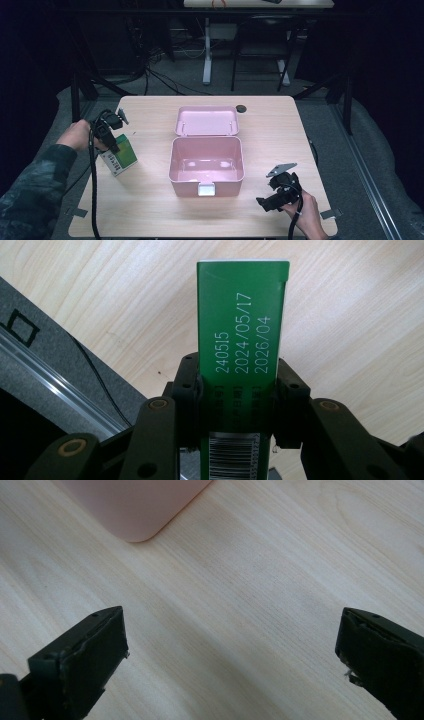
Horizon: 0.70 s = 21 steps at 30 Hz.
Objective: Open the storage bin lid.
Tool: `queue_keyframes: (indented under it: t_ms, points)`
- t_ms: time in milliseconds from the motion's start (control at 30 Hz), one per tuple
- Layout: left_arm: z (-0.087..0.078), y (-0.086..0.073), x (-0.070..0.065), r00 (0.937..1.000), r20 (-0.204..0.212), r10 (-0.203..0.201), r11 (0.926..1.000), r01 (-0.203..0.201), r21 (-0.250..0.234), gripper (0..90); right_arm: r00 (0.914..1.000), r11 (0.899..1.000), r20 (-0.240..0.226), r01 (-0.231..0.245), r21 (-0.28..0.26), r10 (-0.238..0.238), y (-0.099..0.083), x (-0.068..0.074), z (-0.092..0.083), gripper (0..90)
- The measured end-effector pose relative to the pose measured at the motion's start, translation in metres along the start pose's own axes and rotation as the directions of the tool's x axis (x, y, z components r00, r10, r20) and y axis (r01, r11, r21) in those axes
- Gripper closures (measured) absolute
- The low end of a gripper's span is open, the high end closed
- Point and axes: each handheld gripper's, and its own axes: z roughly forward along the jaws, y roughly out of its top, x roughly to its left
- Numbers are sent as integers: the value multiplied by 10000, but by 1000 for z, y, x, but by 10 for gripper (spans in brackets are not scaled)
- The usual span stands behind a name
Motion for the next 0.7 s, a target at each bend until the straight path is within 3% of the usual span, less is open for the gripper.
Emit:
queue_keyframes:
  t_ms: [267,700]
  points:
    - [-9,0,-6,9999,-64,116,9999,-117,-81,637,9999,9999,58,-117,21,116,0,0,0,0]
    - [-41,4,-17,9986,-246,464,9984,-472,-312,637,9999,10000,105,12,45,-13,0,-1,0,0]
